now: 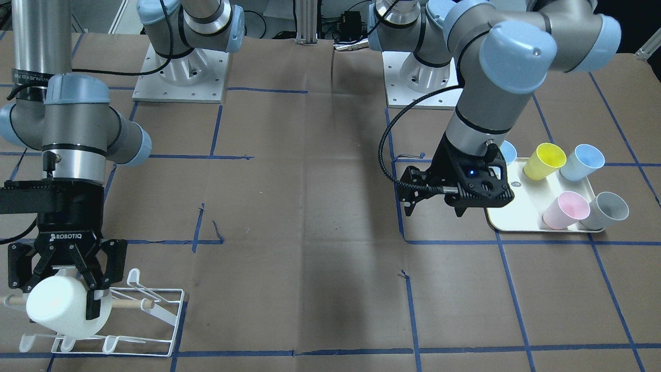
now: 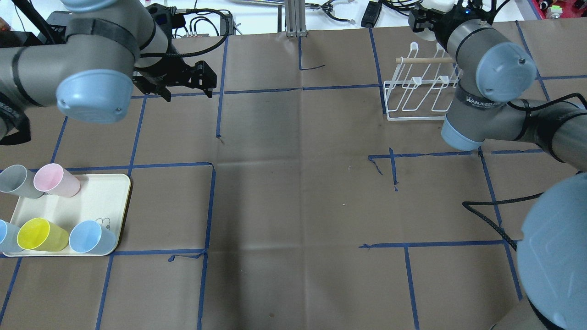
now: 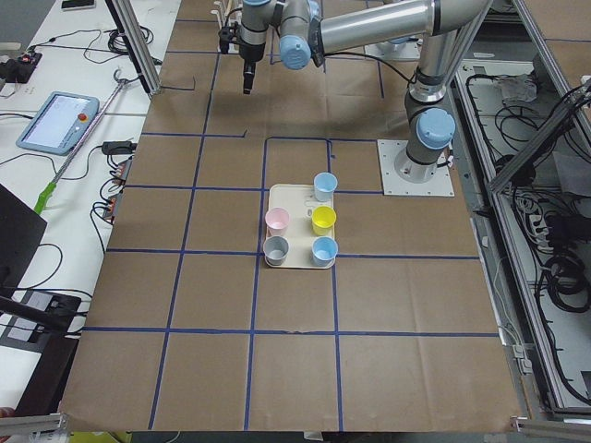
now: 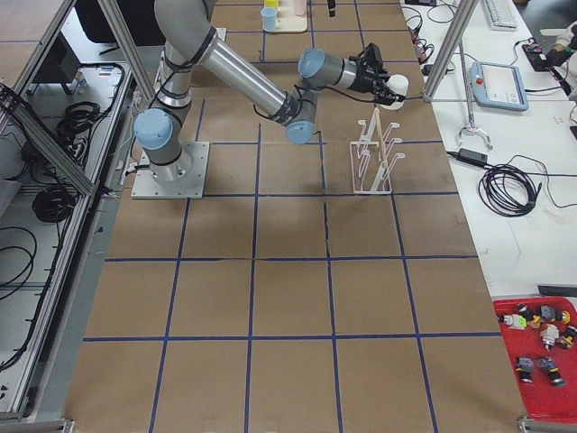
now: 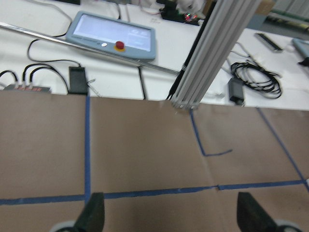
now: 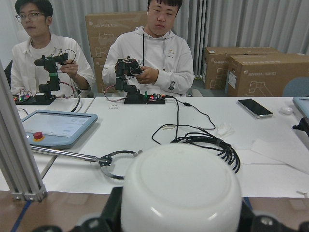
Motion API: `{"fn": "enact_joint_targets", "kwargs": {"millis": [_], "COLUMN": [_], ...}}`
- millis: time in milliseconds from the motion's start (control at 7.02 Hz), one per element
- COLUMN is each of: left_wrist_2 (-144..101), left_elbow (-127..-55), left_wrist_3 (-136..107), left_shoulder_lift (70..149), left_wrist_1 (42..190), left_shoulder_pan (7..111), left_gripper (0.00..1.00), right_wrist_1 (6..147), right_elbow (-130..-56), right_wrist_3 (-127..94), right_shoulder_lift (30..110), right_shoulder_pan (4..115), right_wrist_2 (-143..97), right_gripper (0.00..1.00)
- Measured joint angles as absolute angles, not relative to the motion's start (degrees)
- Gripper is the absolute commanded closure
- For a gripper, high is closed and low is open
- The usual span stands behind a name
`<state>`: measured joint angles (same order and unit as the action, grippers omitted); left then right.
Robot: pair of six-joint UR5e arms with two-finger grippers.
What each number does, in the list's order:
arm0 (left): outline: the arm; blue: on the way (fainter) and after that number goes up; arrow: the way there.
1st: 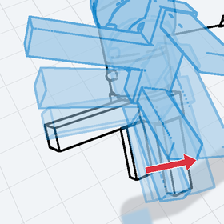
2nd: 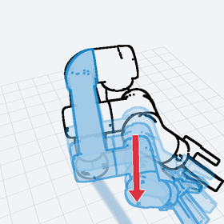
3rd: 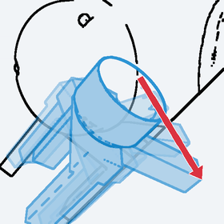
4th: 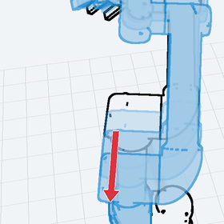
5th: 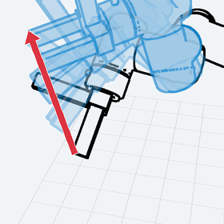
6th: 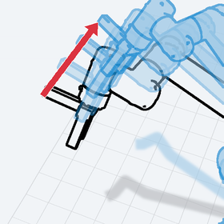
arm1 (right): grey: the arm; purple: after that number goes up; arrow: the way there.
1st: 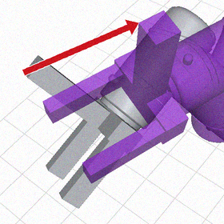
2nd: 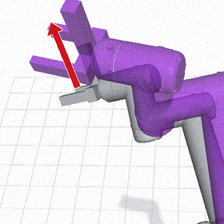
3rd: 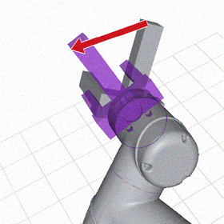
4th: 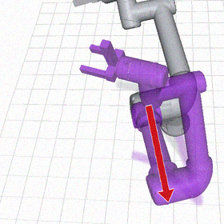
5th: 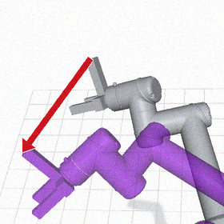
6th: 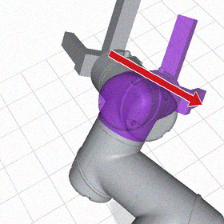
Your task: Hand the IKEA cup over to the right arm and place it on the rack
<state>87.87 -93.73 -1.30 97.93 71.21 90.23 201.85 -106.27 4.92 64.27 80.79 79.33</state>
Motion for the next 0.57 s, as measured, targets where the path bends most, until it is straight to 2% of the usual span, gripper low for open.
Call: {"fn": "enact_joint_targets", "kwargs": {"millis": [285, 570], "left_wrist_2": [88.23, 89.11], "left_elbow": [-91.35, -91.18], "left_wrist_3": [-1.08, 0.09], "left_shoulder_lift": [94.55, 92.77], "left_wrist_1": [81.05, 82.47], "left_shoulder_pan": [90.08, 89.72], "left_gripper": [0.03, 0.03], "right_wrist_1": [203.70, 206.06], "right_elbow": [-103.46, -102.38], "right_wrist_3": [6.72, 6.77], "right_shoulder_lift": [60.73, 57.51], "right_shoulder_pan": [80.08, 80.90], "right_wrist_2": [79.69, 79.80], "right_gripper": [0.83, 0.83]}}
